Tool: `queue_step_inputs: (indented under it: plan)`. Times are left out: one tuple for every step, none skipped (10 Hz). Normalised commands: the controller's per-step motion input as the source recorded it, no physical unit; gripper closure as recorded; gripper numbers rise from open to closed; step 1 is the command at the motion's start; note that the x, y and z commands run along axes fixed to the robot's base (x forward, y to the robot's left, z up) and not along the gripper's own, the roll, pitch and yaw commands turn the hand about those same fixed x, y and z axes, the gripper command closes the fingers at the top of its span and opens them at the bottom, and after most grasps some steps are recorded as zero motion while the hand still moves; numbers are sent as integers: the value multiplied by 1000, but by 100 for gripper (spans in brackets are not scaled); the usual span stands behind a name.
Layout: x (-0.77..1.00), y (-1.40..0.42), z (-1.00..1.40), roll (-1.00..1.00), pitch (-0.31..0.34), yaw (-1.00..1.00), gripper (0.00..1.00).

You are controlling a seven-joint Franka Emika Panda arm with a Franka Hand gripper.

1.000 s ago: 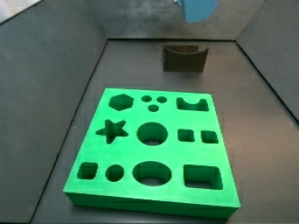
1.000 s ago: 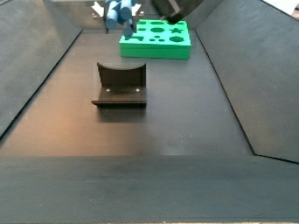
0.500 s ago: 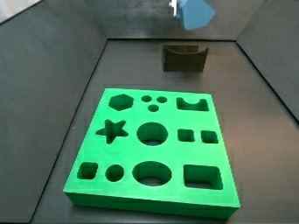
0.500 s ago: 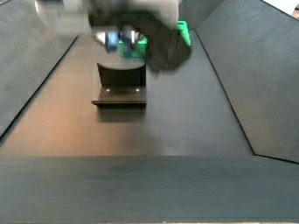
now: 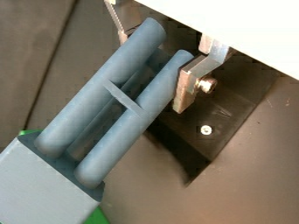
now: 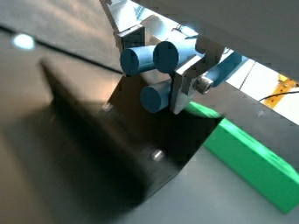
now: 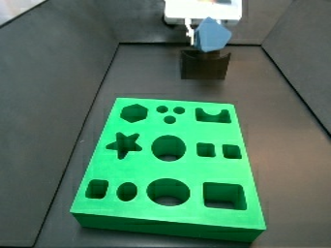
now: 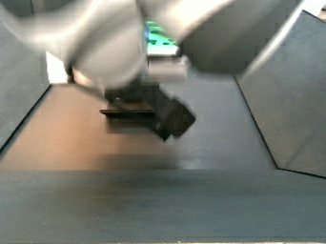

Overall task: Pick up the 3 prong object. Move up. Rotate the 3 prong object. Place the 3 prong object on the fixture. Regrasp the 3 prong object. Move to above the board. Insert the 3 prong object.
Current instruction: Place the 3 prong object on the fixture.

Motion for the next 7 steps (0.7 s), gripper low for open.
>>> queue_step_inputs:
  plan:
    - [169,101,-1000,-210,13,-77,100]
    - [139,85,-775,-154,4,-70,100]
    - [101,56,-611,-132,4,-68,100]
    - [80,37,-539,-121,4,-65,100]
    - [72,21,-419,-105,-1,-62,100]
    - [66,18,-412,-90,-5,-60,100]
    - [0,-500,-167,0,0,0,100]
